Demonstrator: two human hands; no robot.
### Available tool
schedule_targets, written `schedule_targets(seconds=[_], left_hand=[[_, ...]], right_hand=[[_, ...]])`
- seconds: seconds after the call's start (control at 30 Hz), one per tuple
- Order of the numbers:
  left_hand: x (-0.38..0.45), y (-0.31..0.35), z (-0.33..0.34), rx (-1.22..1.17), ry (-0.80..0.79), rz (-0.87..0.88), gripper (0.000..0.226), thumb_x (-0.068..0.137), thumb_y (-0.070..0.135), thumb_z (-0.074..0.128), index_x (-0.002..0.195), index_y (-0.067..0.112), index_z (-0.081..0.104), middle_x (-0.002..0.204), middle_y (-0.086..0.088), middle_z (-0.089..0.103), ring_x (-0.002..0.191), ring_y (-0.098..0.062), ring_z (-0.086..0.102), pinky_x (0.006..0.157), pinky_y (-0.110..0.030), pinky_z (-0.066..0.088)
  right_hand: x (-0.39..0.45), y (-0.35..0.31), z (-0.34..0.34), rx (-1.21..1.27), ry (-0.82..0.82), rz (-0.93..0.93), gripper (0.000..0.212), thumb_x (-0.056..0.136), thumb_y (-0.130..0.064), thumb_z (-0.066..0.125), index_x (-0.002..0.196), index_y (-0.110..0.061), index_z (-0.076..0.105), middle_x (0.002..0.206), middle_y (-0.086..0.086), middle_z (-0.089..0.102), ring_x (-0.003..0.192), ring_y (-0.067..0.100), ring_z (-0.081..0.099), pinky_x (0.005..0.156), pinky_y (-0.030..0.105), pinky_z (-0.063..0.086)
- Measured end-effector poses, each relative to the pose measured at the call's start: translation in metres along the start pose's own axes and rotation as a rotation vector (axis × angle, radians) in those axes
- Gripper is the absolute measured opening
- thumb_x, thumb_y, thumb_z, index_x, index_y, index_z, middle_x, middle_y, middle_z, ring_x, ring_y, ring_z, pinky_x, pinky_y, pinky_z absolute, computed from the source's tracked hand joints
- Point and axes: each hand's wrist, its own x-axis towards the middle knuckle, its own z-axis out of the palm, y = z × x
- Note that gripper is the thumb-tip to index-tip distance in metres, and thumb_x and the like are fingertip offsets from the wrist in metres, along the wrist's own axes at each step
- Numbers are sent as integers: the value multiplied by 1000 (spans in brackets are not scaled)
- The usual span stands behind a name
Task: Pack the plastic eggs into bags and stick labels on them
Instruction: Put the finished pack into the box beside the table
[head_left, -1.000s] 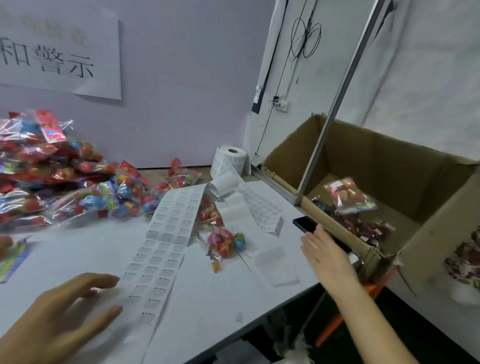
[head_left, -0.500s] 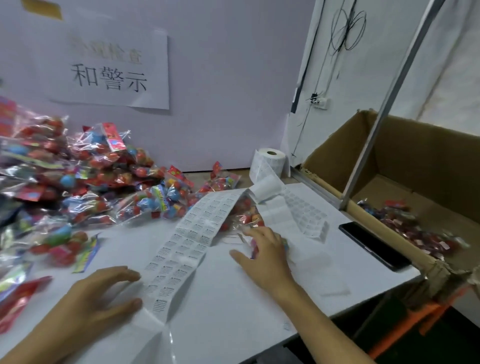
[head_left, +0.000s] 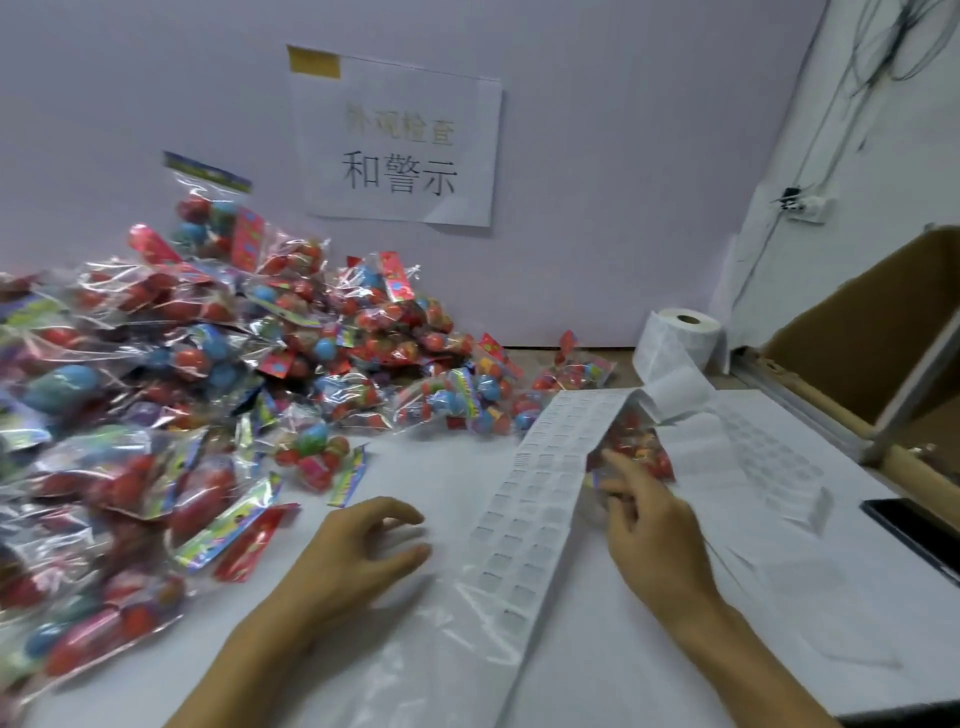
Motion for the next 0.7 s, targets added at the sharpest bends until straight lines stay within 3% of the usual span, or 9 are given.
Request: schedule_targets(seconds=[0.03, 0.13, 0.2, 0.37, 0.43, 0.57, 0.7], left_hand=[[0, 1, 0, -4, 15, 2, 18, 83, 18, 85, 97, 23, 76, 98, 19, 75, 99, 5, 66, 89, -14, 47], [0, 5, -1, -10, 16, -15, 16, 86, 20, 83, 100, 20, 75, 103, 15, 74, 100, 5, 65, 89, -16, 48], [0, 6, -2, -21, 11, -38, 17, 87, 21, 81, 103, 20, 75, 105, 13, 73, 101, 5, 64, 90, -16, 48], [-1, 4, -7, -38, -92, -67, 26, 87, 28, 82, 108, 35, 69, 115, 18, 68, 109, 10, 58, 94, -7, 41], [-1, 2, -7, -22, -111, -55, 25, 86, 34, 81, 106, 43, 67, 116, 21, 67, 112, 7, 58, 97, -10, 41], [-2, -2, -2, 117, -182, -32, 28, 82, 54, 68, 108, 42, 71, 123, 26, 57, 121, 4, 50, 107, -22, 40], [-2, -1, 0, 158, -208, -35, 31, 86, 56, 64, 111, 40, 71, 125, 26, 55, 122, 4, 47, 110, -27, 39]], right_hand=[[4, -6, -3, 40, 19, -4, 57, 86, 11, 64, 134, -18, 63, 92, -9, 72, 88, 18, 70, 77, 23, 49], [17, -30, -8, 148, 77, -66, 55, 86, 8, 68, 135, -16, 60, 89, -13, 70, 89, 3, 65, 80, 2, 44], [26, -48, -10, 240, 85, -110, 54, 87, 6, 68, 134, -17, 60, 91, -16, 72, 95, -1, 66, 84, -2, 43], [52, -82, -19, 574, 66, -129, 44, 86, -13, 66, 126, -33, 63, 99, -13, 76, 101, 9, 72, 92, 26, 56], [62, -93, -22, 674, -29, -112, 42, 84, -16, 66, 120, -37, 65, 101, -10, 76, 100, 13, 73, 84, 30, 58], [76, -109, -28, 866, -190, -102, 39, 79, -10, 68, 107, -37, 75, 94, 0, 77, 84, 18, 74, 59, 17, 52], [86, -116, -29, 996, -332, -85, 41, 76, -6, 70, 111, -28, 75, 91, 6, 77, 78, 17, 73, 56, 16, 50]])
